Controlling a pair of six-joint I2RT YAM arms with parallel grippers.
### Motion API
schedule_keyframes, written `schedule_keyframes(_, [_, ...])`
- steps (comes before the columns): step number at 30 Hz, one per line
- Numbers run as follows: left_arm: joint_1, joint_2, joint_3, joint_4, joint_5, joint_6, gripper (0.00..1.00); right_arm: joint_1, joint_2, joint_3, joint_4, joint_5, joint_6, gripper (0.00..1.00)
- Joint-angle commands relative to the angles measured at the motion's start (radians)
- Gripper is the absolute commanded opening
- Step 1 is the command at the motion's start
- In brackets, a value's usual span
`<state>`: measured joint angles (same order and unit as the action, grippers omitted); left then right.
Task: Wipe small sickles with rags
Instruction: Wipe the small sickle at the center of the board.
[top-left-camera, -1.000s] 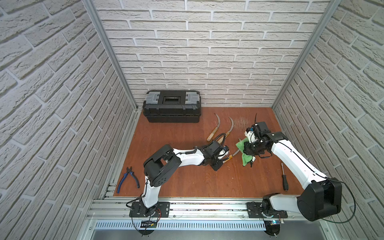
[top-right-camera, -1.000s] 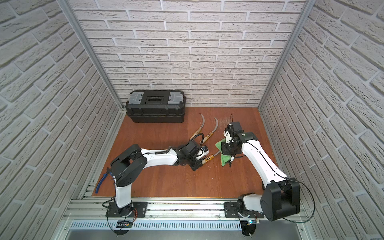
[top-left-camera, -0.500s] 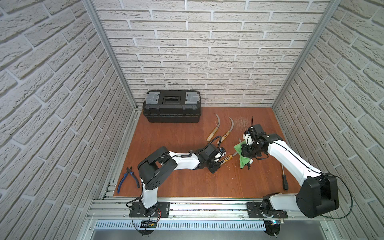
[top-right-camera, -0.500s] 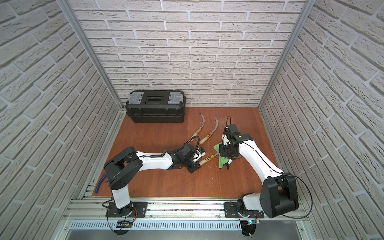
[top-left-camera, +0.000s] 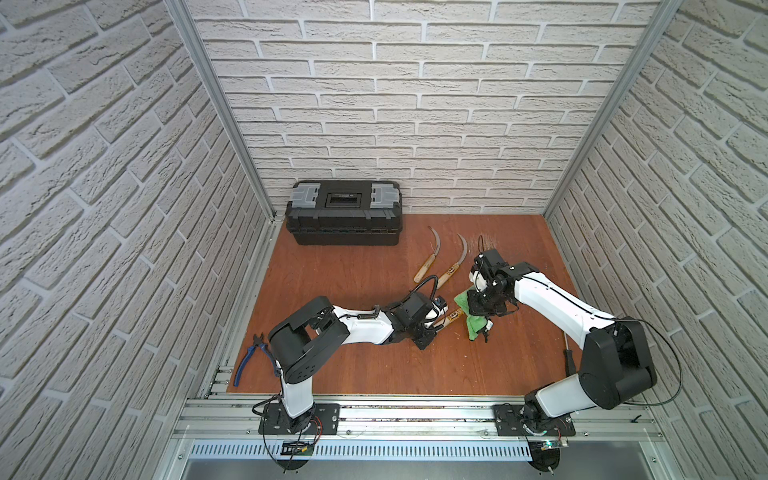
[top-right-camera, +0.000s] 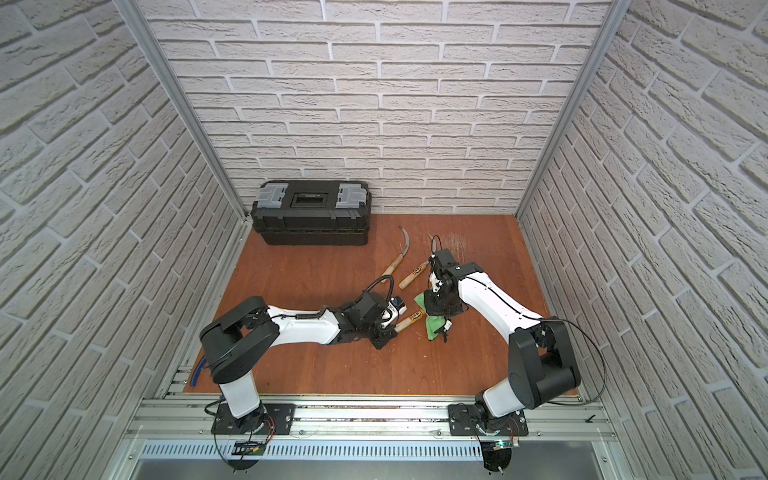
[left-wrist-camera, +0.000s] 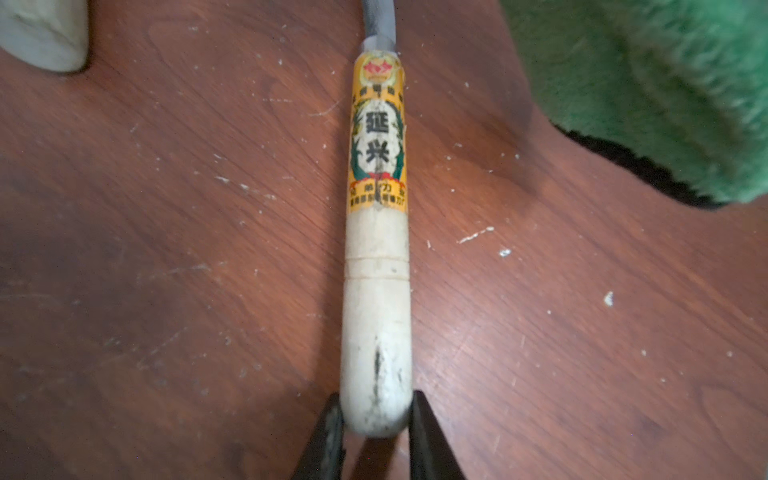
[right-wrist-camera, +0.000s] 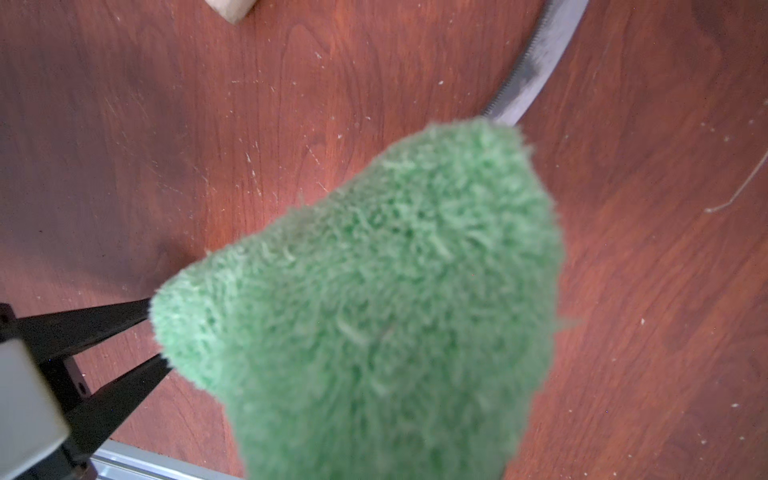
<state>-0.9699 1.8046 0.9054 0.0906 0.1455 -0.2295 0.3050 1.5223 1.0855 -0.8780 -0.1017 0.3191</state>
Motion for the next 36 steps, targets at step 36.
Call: schedule_keyframes(36, [0.003, -0.01, -0.109, 0.304, 0.025, -0.022, 0.0, 0.256, 0.313, -0.025, 0.27, -0.253, 0.19, 0.03])
